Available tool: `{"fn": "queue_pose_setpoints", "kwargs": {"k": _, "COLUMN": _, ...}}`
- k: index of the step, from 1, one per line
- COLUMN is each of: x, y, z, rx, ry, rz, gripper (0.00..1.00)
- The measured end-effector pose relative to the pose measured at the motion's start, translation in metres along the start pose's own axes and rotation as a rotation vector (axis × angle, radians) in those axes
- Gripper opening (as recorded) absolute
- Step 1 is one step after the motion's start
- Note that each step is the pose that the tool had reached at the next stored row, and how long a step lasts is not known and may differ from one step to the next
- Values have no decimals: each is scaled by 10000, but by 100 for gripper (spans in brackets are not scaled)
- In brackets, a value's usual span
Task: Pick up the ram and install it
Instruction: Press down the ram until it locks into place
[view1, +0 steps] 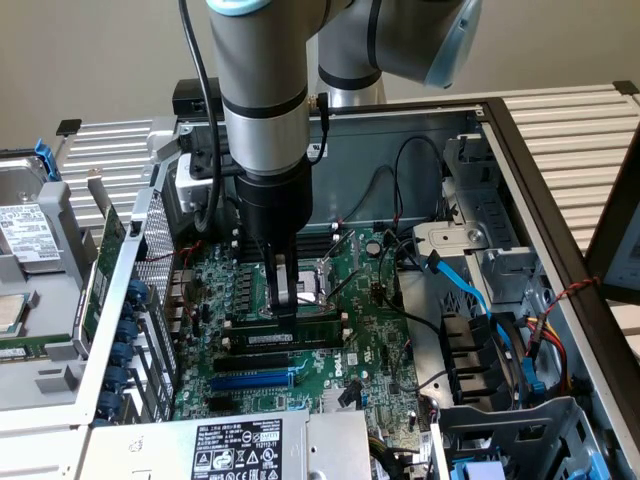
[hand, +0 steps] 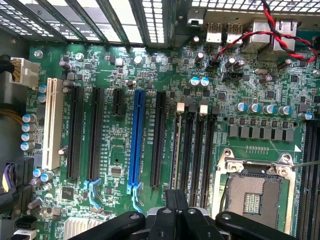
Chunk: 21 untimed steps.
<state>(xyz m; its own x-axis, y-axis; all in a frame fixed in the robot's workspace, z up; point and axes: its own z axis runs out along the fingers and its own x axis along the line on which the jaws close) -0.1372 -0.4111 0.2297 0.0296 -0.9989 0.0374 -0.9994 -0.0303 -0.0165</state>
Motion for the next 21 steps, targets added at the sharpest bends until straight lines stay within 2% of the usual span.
{"fn": "queue_pose_setpoints", "kwargs": {"k": 21, "x": 3, "y": 1, "z": 33, "rx": 0, "ry": 1, "rz": -8, "gripper": 11}}
